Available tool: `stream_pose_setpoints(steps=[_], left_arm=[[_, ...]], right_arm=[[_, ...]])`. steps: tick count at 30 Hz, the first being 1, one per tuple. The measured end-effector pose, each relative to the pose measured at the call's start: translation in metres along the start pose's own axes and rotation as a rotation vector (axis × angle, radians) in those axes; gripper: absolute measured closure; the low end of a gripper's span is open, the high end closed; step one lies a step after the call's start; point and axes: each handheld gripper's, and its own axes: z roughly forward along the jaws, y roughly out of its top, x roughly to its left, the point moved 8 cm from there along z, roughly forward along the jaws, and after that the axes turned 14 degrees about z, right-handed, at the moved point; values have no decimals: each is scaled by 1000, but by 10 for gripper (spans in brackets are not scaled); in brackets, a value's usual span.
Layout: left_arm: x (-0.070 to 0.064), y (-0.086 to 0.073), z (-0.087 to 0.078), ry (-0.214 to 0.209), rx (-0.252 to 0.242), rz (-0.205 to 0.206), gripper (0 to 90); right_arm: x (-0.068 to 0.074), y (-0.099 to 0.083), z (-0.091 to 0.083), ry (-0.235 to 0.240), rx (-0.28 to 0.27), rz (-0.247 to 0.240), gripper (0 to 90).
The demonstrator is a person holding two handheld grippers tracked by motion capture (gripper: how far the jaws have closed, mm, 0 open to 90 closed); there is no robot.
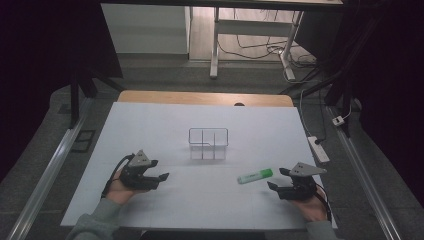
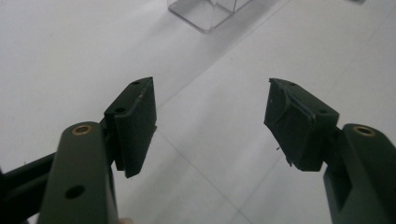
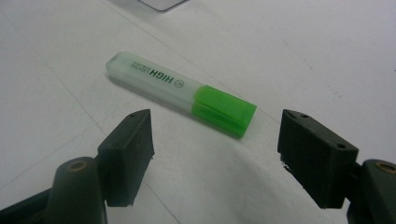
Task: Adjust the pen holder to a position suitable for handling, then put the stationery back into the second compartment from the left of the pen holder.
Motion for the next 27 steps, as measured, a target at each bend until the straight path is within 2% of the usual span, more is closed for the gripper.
stream_pose_setpoints(steps=[8, 20, 24, 27], left_arm=[[0, -11, -4, 22, 10, -5, 319], [2, -14, -3, 20, 21, -4, 305], [2, -14, -2, 19, 27, -5, 302], [1, -15, -1, 13, 35, 9, 298]], right_arm=[[2, 0, -1, 8, 6, -4, 271], [6, 5, -2, 33, 4, 4, 267], [7, 10, -4, 33, 16, -12, 262], [8, 14, -5, 34, 36, -34, 260]])
